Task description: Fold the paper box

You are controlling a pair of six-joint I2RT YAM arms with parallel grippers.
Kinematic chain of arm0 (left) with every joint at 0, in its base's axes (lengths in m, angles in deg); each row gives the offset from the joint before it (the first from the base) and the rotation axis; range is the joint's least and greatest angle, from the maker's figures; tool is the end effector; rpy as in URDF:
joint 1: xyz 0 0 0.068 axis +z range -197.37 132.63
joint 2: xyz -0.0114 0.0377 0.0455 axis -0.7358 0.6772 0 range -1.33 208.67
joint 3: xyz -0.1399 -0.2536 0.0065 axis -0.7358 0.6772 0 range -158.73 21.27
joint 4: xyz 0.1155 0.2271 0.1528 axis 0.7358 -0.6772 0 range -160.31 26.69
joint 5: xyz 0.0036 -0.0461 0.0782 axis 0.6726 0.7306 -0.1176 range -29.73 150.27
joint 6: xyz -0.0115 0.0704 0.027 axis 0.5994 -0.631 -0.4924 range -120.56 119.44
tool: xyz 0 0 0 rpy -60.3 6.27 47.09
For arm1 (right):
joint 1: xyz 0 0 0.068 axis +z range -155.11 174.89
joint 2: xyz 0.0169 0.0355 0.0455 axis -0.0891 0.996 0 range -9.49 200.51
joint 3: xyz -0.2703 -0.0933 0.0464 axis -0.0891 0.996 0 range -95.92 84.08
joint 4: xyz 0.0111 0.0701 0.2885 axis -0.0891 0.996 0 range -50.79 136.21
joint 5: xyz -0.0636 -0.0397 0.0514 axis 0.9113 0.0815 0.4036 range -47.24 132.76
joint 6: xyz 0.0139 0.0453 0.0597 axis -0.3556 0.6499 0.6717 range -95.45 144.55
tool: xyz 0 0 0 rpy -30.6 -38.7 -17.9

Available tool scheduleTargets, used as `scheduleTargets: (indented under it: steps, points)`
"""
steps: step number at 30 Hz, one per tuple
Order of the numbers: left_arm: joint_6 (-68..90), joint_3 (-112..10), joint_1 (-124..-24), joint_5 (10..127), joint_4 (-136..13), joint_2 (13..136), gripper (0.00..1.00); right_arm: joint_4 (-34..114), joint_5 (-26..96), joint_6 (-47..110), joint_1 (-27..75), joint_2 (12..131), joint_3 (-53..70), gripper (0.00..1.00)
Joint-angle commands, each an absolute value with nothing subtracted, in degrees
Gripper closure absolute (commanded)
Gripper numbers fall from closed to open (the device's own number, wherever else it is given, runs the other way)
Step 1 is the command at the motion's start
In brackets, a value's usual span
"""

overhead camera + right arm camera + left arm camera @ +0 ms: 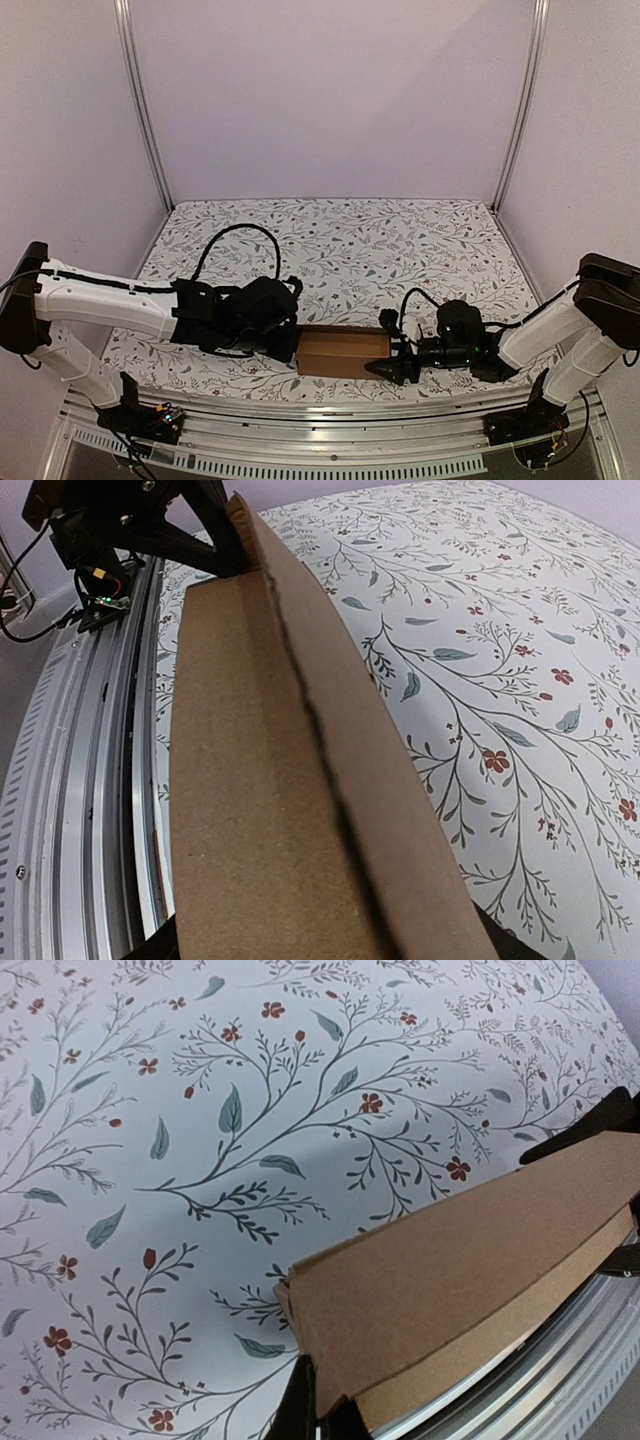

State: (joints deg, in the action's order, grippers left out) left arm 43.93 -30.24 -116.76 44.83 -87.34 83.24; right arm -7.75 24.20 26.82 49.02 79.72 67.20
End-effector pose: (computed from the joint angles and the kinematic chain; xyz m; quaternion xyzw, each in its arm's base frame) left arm 0.1349 -0.3093 0.1753 0.1677 0.9362 -0.1650 0.2611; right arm 0.1482 0.2400 0.0857 -0.4423 0.7124 0.3694 0.4006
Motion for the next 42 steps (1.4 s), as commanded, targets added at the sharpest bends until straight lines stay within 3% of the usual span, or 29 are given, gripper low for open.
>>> scheduleTargets:
  steps: [1,4,11,13,18,22,42]
  points:
    - [42.9,-27.61,-118.56,51.39,-100.67,87.34,1.0,-3.82,28.24,25.73,50.73,77.15,66.7,0.39]
    - [42.62,-28.18,-118.56,51.15,-101.4,87.36,1.0,-2.06,29.36,25.28,51.38,75.62,66.86,0.48]
    - [42.31,-29.01,-117.9,50.15,-103.36,85.71,1.0,-0.09,33.16,25.17,54.49,73.92,67.34,0.57]
    - [42.46,-29.01,-117.46,50.11,-103.74,84.96,0.99,-0.08,34.28,25.17,55.18,73.99,67.51,0.58]
    - [42.59,-29.08,-116.02,50.76,-104.11,81.7,0.81,0.07,35.64,25.26,56.78,74.51,67.19,0.59]
    - [42.45,-29.71,-114.91,52.1,-104.02,79.27,0.72,0.36,36.88,25.17,57.79,75.42,66.73,0.59]
    - [36.78,-38.05,-112.5,49.21,-108.56,79.91,0.7,2.36,37.89,25.17,59.62,76.55,65.24,0.58]
